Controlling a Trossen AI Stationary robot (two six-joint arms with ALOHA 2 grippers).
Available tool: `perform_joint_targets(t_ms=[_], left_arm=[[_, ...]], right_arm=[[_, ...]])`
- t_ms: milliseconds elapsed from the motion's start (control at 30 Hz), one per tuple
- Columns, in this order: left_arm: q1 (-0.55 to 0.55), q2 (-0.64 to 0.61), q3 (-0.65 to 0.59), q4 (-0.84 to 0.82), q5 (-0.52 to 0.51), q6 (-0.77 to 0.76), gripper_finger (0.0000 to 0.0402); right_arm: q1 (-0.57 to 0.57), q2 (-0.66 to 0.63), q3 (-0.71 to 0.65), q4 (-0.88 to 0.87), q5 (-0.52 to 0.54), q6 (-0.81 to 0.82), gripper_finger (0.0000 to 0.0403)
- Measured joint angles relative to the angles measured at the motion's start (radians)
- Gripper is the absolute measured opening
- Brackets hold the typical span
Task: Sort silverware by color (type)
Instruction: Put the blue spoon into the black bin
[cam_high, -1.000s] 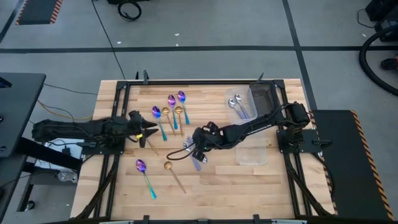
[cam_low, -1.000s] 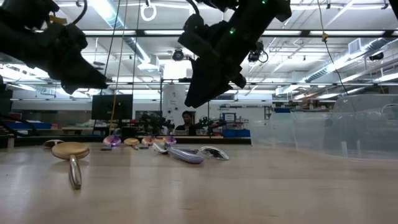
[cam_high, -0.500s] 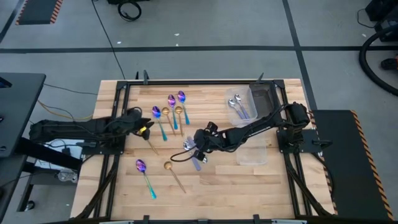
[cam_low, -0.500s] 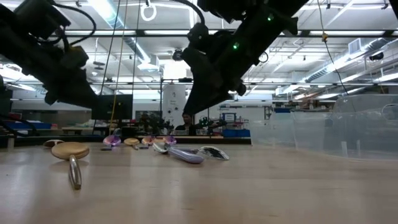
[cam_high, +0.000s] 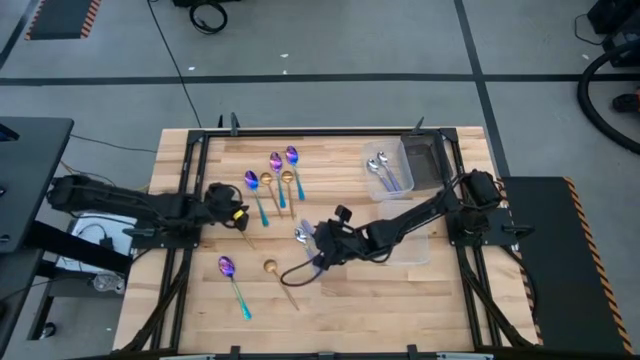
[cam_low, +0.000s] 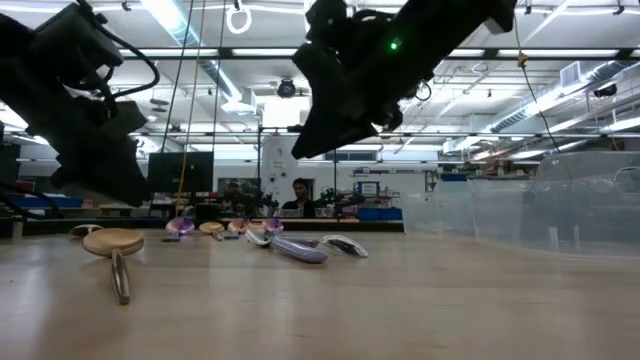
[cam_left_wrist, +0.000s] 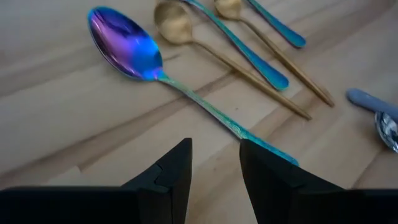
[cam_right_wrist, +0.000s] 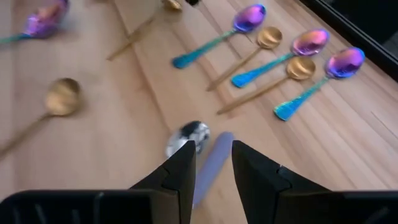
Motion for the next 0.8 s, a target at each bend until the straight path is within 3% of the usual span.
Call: perform_joint_targets(t_ms=[233,400,633,800], left_arm=[[-0.091,0.121,0.097,-0.028,-0.038,-0.042,0.0141],[-0.158,0.228,0.219,-0.140,-0.021,-0.033,0.0141],[-0.223,0.324,0.326,-0.220,0.296,0.277,0.0141],[-0.245,0.343,0.329,-0.299,0.327,0.428,0.0141]], right_arm=[[0.067,0.000,0.000,-0.003,0.091,-0.003,0.0114],[0.083,0.000,-0.028,0.009,0.096,0.040,0.0114],[0.092,0.000,-0.106,0.069,0.094,0.055,0.0114],[0.068,0.000,-0.111,0.120,0.094,0.013,0.0114]])
